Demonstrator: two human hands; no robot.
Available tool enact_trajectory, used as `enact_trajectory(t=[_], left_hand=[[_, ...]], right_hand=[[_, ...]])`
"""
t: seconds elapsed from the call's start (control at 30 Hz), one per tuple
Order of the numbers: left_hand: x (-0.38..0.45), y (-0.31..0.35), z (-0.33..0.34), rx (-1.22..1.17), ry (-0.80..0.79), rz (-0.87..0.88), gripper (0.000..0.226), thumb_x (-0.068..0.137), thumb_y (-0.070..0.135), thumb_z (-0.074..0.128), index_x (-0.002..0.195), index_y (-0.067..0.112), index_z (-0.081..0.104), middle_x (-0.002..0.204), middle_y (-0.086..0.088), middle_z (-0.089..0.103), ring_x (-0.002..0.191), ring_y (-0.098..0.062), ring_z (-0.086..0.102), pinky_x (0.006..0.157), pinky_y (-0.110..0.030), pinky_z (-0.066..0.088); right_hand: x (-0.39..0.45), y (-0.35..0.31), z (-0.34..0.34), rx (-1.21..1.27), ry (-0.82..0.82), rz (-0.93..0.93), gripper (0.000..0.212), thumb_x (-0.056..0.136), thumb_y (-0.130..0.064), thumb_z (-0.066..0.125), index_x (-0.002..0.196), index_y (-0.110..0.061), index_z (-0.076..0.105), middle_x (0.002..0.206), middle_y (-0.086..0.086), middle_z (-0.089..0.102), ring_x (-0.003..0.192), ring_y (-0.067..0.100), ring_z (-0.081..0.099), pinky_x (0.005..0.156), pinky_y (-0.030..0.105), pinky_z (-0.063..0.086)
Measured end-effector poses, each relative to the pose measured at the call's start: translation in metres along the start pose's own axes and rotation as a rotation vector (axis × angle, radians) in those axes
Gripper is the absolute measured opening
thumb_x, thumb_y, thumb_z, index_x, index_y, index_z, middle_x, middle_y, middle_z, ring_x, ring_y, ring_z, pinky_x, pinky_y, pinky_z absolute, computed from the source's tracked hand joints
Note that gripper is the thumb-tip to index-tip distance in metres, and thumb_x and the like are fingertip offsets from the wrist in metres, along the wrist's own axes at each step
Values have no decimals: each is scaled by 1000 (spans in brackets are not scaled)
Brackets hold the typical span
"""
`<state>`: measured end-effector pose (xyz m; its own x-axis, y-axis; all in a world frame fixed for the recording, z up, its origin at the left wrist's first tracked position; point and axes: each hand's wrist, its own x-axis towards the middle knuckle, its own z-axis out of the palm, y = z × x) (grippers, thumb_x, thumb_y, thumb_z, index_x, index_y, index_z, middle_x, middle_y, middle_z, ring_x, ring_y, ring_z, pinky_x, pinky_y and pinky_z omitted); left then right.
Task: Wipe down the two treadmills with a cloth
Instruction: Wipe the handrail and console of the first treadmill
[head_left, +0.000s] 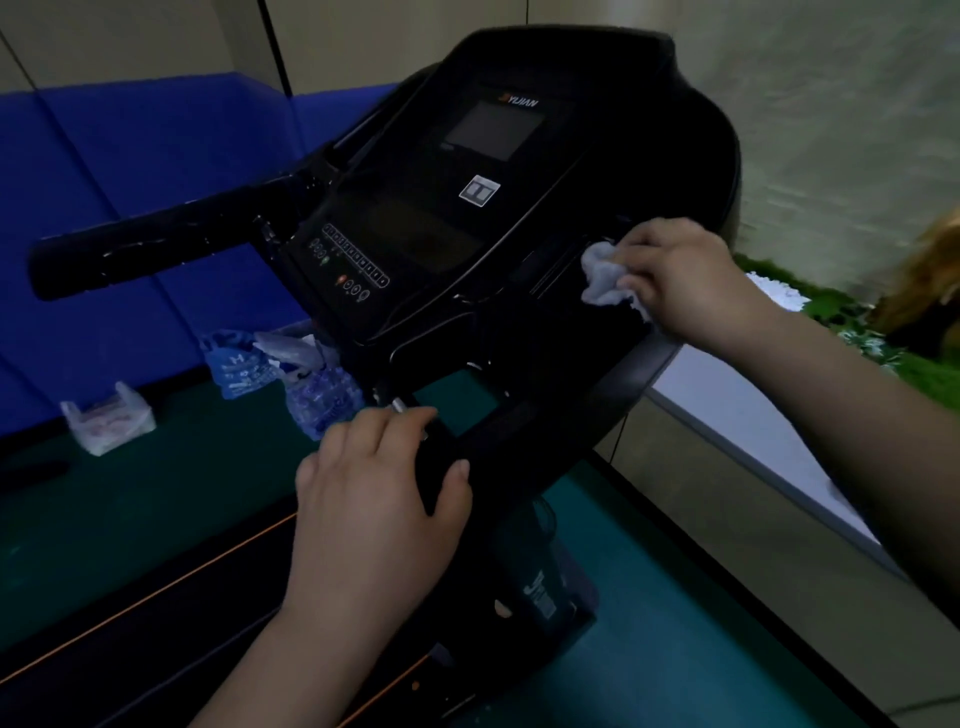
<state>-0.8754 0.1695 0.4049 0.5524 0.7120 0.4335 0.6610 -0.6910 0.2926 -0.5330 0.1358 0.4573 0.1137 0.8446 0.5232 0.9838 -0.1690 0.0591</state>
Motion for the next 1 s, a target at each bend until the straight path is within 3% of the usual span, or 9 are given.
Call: enact_trajectory(t=[0.07,0.17,0.33,0.5,0.57,0.7,1.0], left_hand=[[17,26,16,1,23,11,51,86,52,50,126,21,58,110,5,57,103,-20,52,86,-41,43],[42,67,46,27,36,-14,58,87,58,43,129,19,56,113,3,59,105,-20,52,86,-39,44],[66,112,79,98,53,-137,66,84,66,40,127,19,59,111,0,56,99,-23,54,79,-39,46],[65,112,83,157,58,-187,69,83,71,36,127,24,58,113,1,53,98,-23,54,80,-41,48],[65,113,82,163,53,-199,69,83,73,34,127,26,57,113,2,53,99,-22,54,81,-40,48],[72,116,78,131,24,-213,71,79,77,32,125,29,56,111,4,52,100,-21,54,80,-40,48],[92,122,79,44,-1,-182,73,77,80,31,125,30,55,112,8,48,101,-16,47,82,-37,49]], right_hand=[[6,11,0,-23,38,-9,43,83,-35,43,101,-11,72,108,16,63,91,42,59,78,43,49],[-3,-2,9,88,-31,-225,36,86,-39,44,105,-27,72,103,4,65,88,28,58,77,32,43],[13,37,0,230,-166,-477,38,91,-36,40,112,-21,68,104,3,67,91,28,62,81,40,49],[52,104,-19,89,-56,-373,41,87,-36,38,96,-12,70,96,10,68,90,36,62,79,45,52],[47,94,-14,90,-41,-386,45,85,-39,34,95,-14,70,96,8,68,90,35,61,80,43,50],[19,61,-7,285,-168,-550,34,92,-35,39,101,-24,71,101,-4,67,94,17,59,85,35,44],[100,150,-32,161,-94,-462,30,84,-23,54,93,-2,73,95,16,70,89,34,66,84,43,52]])
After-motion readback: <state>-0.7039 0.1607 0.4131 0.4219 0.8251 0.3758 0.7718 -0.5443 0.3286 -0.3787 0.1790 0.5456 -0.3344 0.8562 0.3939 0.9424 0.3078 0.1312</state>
